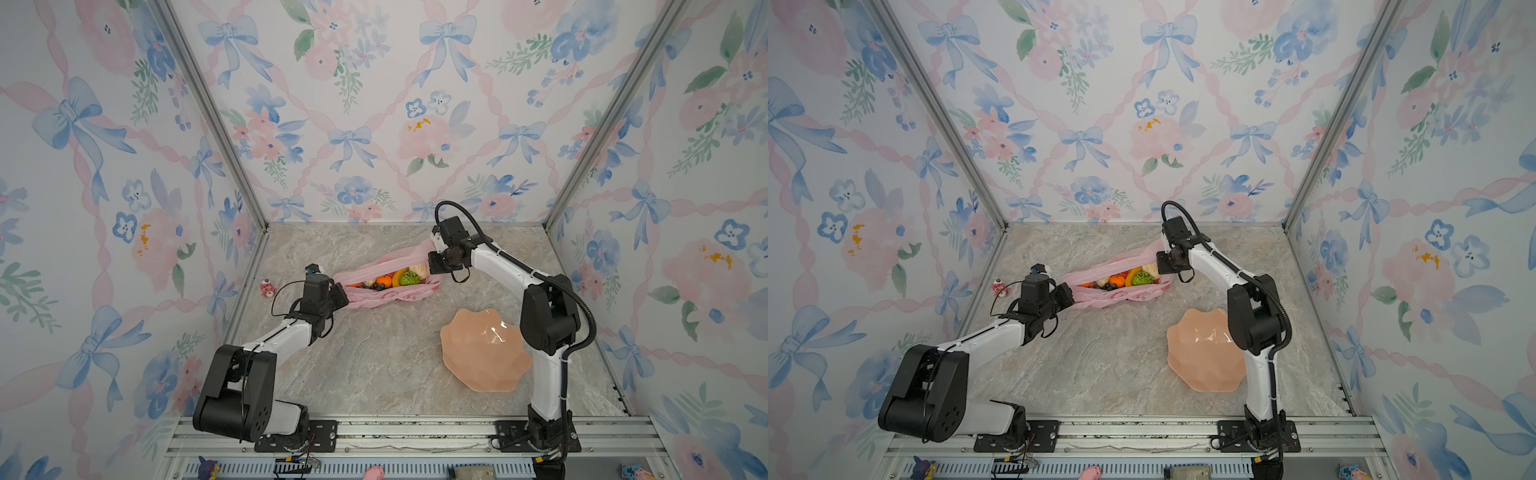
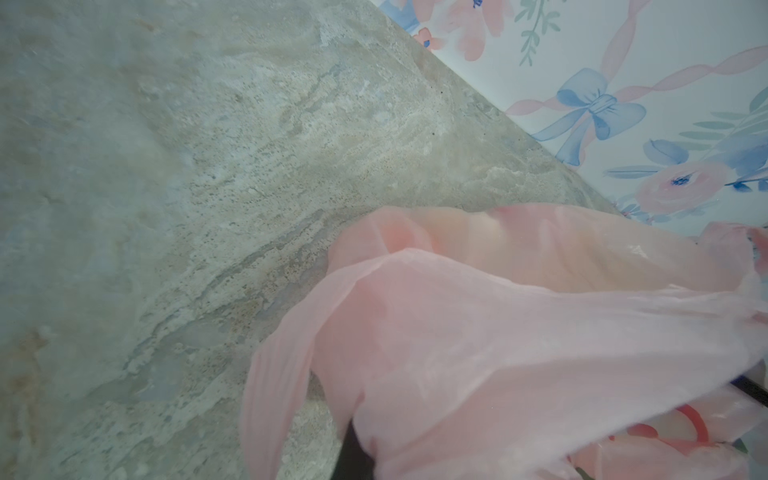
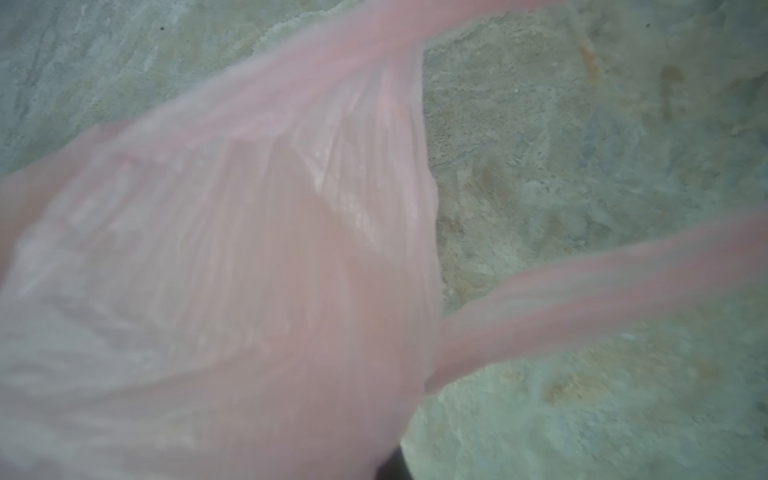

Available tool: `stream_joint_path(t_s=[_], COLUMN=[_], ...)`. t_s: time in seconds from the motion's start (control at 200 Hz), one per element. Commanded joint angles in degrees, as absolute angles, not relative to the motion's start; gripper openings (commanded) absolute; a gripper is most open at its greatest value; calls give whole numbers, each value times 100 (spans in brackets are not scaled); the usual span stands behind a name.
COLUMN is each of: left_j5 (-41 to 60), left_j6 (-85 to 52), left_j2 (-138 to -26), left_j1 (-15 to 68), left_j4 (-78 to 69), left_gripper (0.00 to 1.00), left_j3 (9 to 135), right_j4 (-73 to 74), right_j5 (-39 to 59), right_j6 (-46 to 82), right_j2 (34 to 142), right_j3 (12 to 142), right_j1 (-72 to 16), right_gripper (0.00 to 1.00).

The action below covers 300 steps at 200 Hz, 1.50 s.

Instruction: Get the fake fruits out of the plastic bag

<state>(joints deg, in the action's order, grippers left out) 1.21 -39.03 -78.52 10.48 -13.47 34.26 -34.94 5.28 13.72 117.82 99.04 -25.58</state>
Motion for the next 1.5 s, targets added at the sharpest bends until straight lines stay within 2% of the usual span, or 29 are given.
stream_joint_path(t_s=[0.0,0.285,0.585,0.835,0.89,0.945,0.955,0.96,1.04,1.235,1.335,1.495], left_j5=[-146,144,286,318,303,279,272,268,215,198,243,237], left_j6=[-3797,-3415,-3398,-3347,-3321,-3316,-3314,-3314,-3332,-3444,-3479,-3490], left_j2=[-7523,-7640,-7418,-7387,-7401,-7401,-7398,-7395,-7368,-7409,-7444,-7438], left_j1=[1091,2025,2135,2220,2273,2298,2288,2291,2286,2238,2207,2189], left_j4=[-967,-793,-779,-677,-677,-697,-708,-714,-820,-1070,-1159,-1203], left_gripper=[0,0,0,0,0,0,0,0,0,0,0,0], left_j3=[3299,3374,3152,3070,3102,3132,3130,3129,3113,3054,3041,3015], right_j4=[-3058,-3067,-3077,-3254,-3372,-3527,-3554,-3561,-3652,-3867,-3911,-3942], right_j5=[1259,1399,1141,1134,1059,740,708,634,110,-1332,-1932,-2276], right_j6=[1735,1657,1900,1912,1843,1719,1708,1688,1495,885,607,517], right_j2=[11399,10861,11172,11730,11832,11852,11845,11841,11706,11454,11490,11749], right_j3=[9356,8551,8739,9531,9697,9796,9802,9800,9751,9714,9857,10288], right_j1=[-2642,-2753,-2495,-2456,-2522,-2625,-2635,-2650,-2794,-3205,-3426,-3577], right_gripper=[0,0,0,13,22,37,37,41,58,89,100,97])
